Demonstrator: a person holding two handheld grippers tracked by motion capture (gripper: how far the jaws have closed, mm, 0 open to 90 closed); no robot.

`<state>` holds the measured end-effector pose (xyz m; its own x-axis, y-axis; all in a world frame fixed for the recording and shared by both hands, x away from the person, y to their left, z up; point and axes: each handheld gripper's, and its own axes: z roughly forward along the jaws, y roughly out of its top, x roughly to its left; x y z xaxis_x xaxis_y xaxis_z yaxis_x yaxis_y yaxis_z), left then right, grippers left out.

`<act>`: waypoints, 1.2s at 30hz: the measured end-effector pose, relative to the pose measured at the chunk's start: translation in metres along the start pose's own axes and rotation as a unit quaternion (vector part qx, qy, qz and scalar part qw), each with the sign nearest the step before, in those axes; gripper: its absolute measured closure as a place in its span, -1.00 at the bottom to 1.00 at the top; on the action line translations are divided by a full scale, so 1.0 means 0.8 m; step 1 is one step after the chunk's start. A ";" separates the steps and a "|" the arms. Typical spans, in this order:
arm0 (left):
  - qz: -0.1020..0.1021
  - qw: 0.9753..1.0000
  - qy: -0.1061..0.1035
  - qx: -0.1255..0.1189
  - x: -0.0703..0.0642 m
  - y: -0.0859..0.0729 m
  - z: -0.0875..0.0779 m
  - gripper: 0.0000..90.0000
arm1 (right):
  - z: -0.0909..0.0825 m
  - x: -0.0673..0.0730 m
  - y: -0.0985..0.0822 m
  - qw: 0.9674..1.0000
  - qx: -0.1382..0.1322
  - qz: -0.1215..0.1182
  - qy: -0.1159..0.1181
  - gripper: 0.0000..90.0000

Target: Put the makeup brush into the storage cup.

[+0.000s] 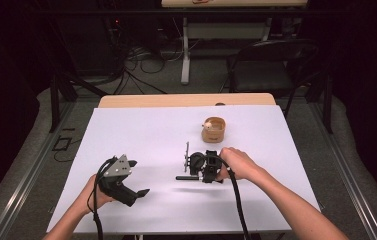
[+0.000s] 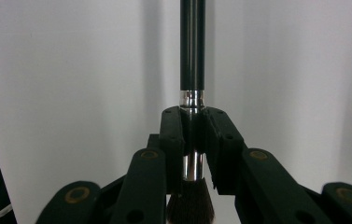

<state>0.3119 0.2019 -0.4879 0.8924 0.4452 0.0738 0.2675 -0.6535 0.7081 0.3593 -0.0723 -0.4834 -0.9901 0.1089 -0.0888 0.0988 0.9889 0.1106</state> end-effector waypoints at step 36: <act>0.076 0.983 -0.101 0.136 0.002 0.086 0.091 0.04 | -0.017 0.009 0.011 0.998 -0.005 -0.048 -0.030 0.74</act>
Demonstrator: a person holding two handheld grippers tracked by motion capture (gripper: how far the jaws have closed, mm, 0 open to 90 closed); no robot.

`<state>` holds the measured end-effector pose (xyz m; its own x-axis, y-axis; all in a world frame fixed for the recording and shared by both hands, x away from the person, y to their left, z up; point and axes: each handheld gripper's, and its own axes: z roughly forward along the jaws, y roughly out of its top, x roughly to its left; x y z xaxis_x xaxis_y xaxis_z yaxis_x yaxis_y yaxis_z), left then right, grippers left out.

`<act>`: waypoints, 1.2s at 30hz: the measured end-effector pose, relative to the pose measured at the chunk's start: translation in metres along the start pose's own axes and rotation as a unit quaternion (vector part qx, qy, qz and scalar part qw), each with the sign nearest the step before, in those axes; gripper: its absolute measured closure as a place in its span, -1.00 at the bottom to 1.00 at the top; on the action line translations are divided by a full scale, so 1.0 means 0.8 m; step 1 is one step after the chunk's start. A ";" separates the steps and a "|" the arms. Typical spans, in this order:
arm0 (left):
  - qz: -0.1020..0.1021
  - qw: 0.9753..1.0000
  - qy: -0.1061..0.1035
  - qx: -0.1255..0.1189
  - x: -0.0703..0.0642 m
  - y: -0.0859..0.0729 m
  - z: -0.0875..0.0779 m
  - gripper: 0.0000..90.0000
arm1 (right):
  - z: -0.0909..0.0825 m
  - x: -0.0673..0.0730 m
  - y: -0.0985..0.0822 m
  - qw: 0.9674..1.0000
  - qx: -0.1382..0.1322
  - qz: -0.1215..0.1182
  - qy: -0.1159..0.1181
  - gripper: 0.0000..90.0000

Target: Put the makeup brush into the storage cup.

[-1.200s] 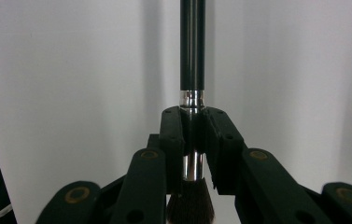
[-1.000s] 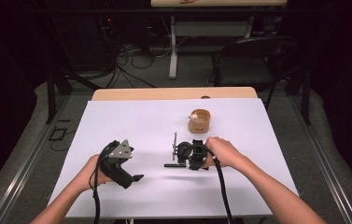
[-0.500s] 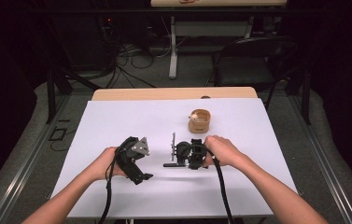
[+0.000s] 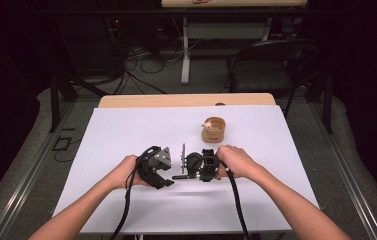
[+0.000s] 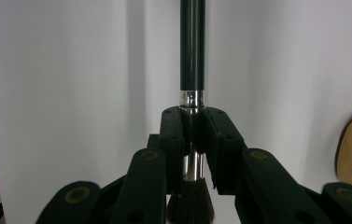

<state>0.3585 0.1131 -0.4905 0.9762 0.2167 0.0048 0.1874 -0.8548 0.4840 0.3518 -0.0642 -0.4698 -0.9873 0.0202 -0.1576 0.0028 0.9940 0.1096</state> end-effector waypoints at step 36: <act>0.007 0.998 -0.046 -0.041 -0.010 -0.013 0.019 0.76 | -0.007 -0.012 -0.022 0.996 -0.069 0.064 0.005 -0.60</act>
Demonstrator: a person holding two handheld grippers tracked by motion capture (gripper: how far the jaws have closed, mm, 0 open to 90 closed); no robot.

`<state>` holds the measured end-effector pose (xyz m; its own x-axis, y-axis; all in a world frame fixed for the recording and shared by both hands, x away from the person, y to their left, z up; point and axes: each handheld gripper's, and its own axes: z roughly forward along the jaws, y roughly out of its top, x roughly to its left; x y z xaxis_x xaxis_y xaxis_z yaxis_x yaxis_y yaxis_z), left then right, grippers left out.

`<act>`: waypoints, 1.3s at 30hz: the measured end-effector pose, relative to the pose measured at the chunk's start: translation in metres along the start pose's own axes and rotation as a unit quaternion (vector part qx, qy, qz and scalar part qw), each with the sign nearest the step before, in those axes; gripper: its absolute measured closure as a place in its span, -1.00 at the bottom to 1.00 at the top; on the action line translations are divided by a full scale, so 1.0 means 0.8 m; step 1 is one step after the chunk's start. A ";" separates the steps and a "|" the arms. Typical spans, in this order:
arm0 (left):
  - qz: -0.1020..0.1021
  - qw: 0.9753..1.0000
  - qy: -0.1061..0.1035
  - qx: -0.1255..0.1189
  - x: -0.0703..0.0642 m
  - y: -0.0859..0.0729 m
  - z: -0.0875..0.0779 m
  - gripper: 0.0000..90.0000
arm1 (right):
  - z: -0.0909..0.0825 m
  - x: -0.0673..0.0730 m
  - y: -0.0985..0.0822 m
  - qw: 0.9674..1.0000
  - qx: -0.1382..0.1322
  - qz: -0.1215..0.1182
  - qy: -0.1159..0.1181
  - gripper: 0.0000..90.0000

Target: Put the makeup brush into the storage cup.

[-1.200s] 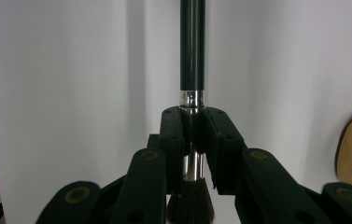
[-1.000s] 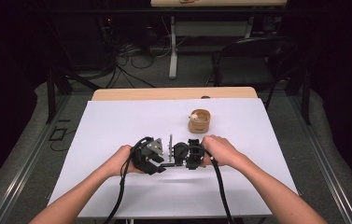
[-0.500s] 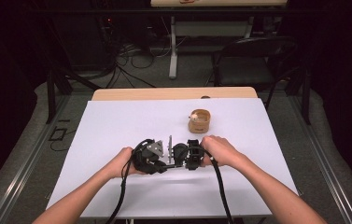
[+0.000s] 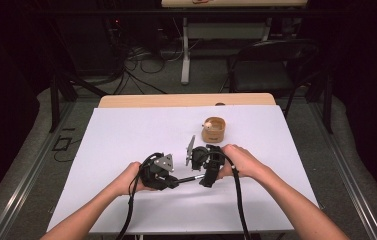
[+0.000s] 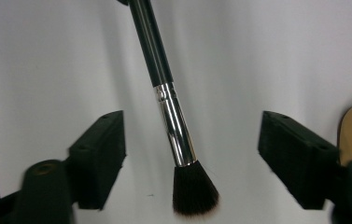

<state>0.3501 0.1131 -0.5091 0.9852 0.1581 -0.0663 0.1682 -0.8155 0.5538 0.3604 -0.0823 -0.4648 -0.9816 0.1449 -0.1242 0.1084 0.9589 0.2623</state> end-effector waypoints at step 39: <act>-0.068 0.985 0.033 -0.154 -0.001 -0.034 -0.015 0.76 | 0.008 0.011 -0.140 0.955 -0.207 0.212 -0.024 -1.00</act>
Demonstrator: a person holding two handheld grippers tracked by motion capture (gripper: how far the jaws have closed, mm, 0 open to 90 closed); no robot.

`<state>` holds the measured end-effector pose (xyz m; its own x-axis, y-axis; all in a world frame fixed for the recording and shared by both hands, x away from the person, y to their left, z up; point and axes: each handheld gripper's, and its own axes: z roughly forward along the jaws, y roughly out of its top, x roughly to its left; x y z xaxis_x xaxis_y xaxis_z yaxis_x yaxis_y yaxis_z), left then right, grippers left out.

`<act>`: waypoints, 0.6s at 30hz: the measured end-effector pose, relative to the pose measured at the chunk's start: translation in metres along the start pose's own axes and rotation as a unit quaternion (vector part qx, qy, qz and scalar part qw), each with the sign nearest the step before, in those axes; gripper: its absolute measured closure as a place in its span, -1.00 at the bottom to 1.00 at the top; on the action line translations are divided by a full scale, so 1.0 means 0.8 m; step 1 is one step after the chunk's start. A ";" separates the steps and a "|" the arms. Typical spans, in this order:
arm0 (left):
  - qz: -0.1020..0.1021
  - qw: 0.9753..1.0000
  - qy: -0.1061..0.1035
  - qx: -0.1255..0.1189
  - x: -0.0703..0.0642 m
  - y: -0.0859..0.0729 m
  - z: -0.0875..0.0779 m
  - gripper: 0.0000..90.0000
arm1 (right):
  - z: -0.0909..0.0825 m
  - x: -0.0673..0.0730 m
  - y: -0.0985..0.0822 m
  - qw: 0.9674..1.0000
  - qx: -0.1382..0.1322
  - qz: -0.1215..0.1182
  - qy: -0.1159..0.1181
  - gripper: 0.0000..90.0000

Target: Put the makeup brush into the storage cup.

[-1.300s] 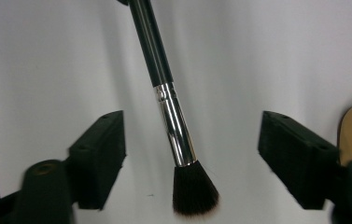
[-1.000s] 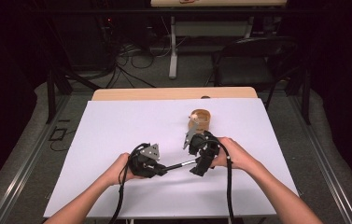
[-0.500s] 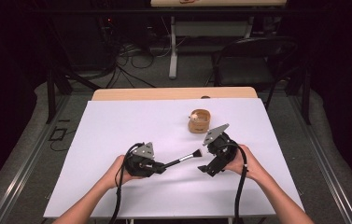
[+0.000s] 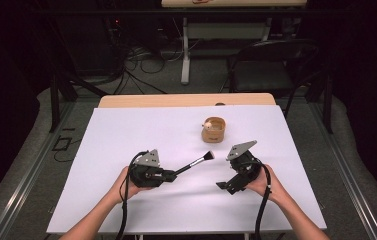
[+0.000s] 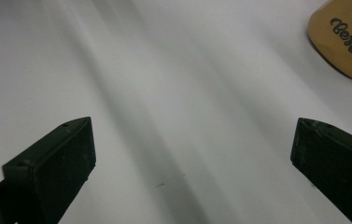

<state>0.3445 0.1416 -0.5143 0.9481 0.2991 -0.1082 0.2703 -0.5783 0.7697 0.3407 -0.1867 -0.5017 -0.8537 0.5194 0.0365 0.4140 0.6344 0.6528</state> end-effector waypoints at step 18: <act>-0.022 0.996 0.031 -0.086 0.000 -0.003 -0.008 0.76 | 0.005 0.003 -0.001 0.997 -0.050 0.045 0.023 -1.00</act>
<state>0.3426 0.1478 -0.5122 0.9224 0.3707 -0.1087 0.2730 -0.4266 0.8623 0.3393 -0.1835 -0.5050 -0.8296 0.5425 0.1318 0.4575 0.5253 0.7174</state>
